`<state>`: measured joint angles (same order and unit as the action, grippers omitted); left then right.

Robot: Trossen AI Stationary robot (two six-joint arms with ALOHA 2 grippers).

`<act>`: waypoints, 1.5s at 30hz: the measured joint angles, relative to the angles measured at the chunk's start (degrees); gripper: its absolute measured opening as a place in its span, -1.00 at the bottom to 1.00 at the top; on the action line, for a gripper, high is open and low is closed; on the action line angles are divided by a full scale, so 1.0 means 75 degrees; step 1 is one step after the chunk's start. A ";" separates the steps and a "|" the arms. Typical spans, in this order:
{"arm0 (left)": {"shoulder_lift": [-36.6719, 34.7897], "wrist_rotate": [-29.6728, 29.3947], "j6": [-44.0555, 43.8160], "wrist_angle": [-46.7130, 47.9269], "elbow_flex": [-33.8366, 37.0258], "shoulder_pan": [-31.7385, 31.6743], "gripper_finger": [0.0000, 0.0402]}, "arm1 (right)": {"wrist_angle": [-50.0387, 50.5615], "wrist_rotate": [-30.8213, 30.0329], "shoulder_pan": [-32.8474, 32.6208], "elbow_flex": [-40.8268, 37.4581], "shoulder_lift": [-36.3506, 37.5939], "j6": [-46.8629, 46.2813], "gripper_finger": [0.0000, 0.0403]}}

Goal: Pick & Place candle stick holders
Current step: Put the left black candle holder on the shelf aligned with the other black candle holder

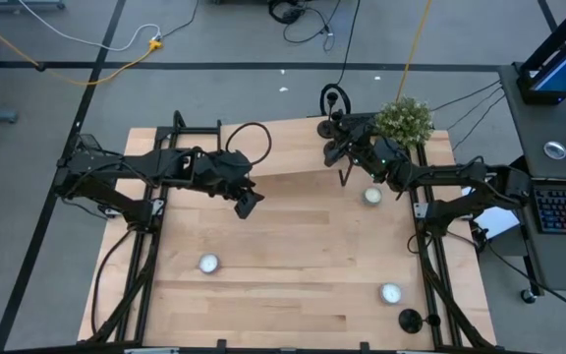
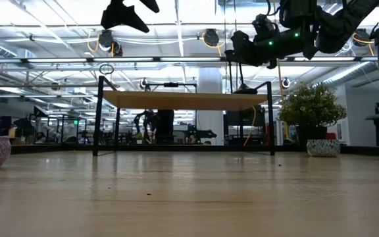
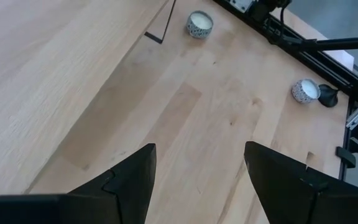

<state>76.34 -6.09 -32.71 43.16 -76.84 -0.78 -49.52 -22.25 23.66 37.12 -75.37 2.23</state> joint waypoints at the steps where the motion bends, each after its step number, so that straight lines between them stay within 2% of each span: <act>1: 0.0000 0.0000 0.0000 0.0003 0.0000 0.0000 0.26 | 0.0000 0.0001 0.0001 0.0000 0.0000 -0.0001 -0.99; 17: 0.0000 0.0008 -0.0061 0.0003 0.0000 0.0000 0.26 | -0.0054 -0.0007 0.0011 -0.0106 0.0000 -0.0147 -0.97; 28: 0.0003 0.0012 -0.0029 0.0006 -0.0003 0.0000 0.26 | -0.1809 -0.0015 0.0017 -0.0997 0.0000 -0.0242 -0.90; 39: 0.0003 0.0020 -0.0038 0.0006 -0.0003 0.0000 0.26 | -0.2116 0.0007 0.0017 -0.1023 0.0003 -0.0372 -0.90; 45: 0.0003 0.0020 -0.0044 -0.0009 -0.0003 0.0000 0.26 | -0.2220 0.0412 0.0020 -0.1023 0.0003 -0.0439 -0.91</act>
<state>76.36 -5.93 -33.04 43.09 -76.86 -0.78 -66.17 -19.16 23.81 29.45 -75.35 -1.06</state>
